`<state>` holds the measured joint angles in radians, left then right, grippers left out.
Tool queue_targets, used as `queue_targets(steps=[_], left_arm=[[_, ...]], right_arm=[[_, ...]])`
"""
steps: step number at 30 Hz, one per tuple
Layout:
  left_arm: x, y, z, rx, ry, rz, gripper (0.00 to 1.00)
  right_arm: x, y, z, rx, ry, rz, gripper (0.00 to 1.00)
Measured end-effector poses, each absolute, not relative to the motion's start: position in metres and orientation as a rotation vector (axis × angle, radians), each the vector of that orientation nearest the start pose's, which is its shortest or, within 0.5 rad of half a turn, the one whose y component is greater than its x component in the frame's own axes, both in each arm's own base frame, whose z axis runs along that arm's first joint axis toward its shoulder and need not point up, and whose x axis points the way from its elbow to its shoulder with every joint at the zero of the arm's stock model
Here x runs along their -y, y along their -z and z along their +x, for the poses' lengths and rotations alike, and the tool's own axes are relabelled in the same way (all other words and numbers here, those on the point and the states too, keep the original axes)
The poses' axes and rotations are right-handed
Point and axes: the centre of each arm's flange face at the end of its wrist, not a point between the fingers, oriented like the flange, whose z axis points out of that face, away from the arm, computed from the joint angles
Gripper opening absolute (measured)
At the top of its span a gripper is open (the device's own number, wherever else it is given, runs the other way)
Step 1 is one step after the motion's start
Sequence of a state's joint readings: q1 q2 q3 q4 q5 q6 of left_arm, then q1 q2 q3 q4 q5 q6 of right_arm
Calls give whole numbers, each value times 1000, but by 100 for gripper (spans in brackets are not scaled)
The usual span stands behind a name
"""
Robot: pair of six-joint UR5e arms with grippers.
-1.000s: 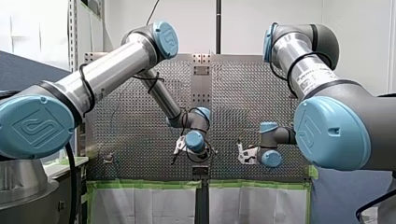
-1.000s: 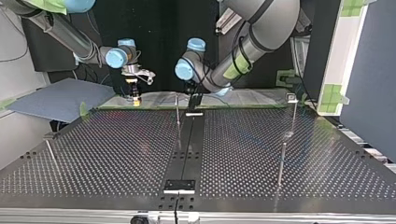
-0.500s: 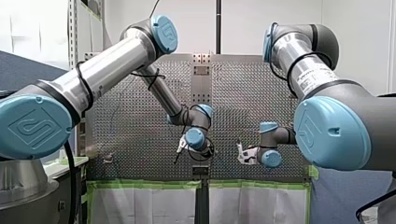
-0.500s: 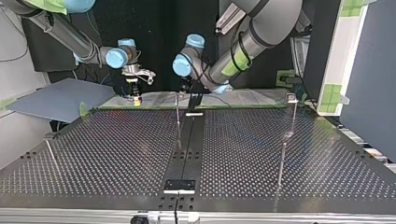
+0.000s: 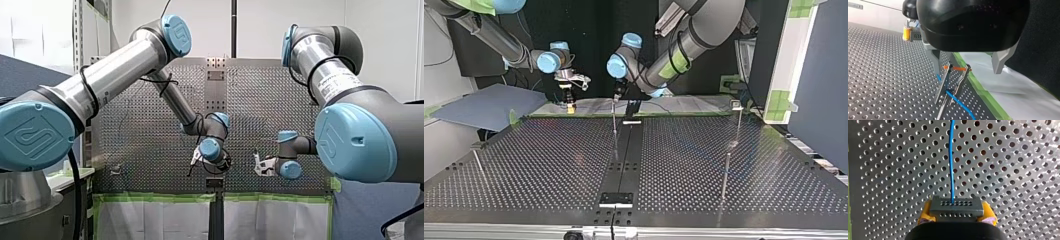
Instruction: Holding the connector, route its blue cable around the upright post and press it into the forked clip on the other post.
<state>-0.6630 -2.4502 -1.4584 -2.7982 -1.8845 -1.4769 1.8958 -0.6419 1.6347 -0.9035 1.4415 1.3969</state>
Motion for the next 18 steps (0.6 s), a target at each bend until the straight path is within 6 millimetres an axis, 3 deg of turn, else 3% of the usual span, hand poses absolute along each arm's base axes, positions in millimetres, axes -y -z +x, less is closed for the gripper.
queue_targets(steps=[18], left_arm=[[493,-32,443,-1892,59,550,100]], right_arm=[[562,20,346,851,-1379,1665,7]])
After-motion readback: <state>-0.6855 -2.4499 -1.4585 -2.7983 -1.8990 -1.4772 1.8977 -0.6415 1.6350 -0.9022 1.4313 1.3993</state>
